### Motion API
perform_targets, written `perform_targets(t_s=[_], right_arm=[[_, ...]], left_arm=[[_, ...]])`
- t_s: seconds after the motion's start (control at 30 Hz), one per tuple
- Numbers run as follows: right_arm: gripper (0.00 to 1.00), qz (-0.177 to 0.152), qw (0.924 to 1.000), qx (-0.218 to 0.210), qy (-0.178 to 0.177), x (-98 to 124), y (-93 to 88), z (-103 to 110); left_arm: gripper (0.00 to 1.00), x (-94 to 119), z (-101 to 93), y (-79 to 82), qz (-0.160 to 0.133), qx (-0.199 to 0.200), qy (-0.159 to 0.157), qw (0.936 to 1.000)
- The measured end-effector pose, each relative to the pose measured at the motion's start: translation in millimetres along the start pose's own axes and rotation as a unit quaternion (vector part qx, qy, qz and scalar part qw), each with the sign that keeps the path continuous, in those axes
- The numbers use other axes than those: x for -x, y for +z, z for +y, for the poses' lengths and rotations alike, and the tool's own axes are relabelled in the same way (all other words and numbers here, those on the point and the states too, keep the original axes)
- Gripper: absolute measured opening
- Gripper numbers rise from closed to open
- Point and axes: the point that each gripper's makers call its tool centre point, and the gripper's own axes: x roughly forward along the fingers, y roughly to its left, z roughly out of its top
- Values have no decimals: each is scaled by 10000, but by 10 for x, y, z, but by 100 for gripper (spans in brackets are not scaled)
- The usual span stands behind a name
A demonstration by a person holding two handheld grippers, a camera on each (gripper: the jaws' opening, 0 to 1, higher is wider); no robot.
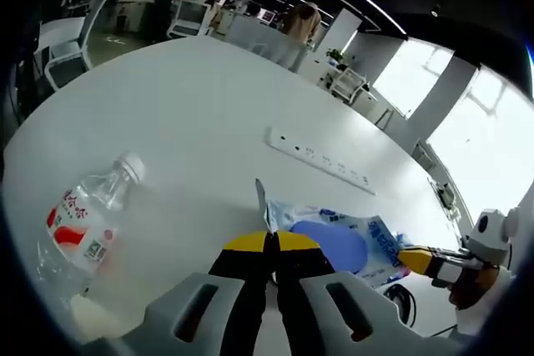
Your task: Arrange the tabletop items into an orderly group along one side of the table until the central work area is clear of visible clutter.
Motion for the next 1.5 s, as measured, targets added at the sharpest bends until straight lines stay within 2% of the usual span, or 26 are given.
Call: perform_targets(t_s=[0.2,0.5,0.63,0.73,0.83,0.9,0.97,1.03,1.1,1.13,1.17,1.23,1.3,1.4,1.5], right_arm=[[0,93,9997,-219,-15,-25,-70,-39],[0,287,9990,-272,-205,-30,-246,-89],[0,330,9982,-393,-313,-24,-302,-134],[0,324,9975,-462,-436,-9,-308,-178],[0,274,9956,-714,-537,0,-311,-225],[0,255,9953,-759,-549,-5,-313,-230],[0,246,9951,-778,-555,-11,-318,-222],[0,249,9949,-798,-567,-16,-327,-216],[0,240,9944,-861,-557,-23,-332,-205],[0,239,9943,-883,-552,-27,-334,-202],[0,237,9941,-909,-548,-31,-337,-198],[0,244,9940,-918,-534,-39,-342,-193],[0,263,9945,-862,-530,-45,-342,-197],[0,287,9946,-841,-538,-49,-345,-207],[0,272,9940,-918,-537,-25,-324,-205]], left_arm=[[0,-58,12,-65,114,-35,5,9999],[0,-87,34,-160,249,-269,96,9993],[1,-61,24,-147,197,-616,144,9978],[14,-21,-17,-40,0,-710,101,9974],[20,43,-65,89,-207,-1273,138,9915],[18,96,-190,58,-195,-1481,-36,9888],[14,133,-335,-57,-69,-1670,-276,9856],[12,140,-395,-176,94,-1899,-320,9812],[10,99,-397,-357,406,-2063,-286,9772],[11,54,-367,-436,535,-2036,-226,9773],[12,14,-383,-437,446,-2004,-259,9783],[16,-55,-382,-504,598,-1788,-280,9817],[16,-125,-376,-510,627,-1734,-231,9826],[19,-210,-308,-546,743,-1830,-3,9803],[19,-228,-160,-720,1197,-1761,308,9766]])
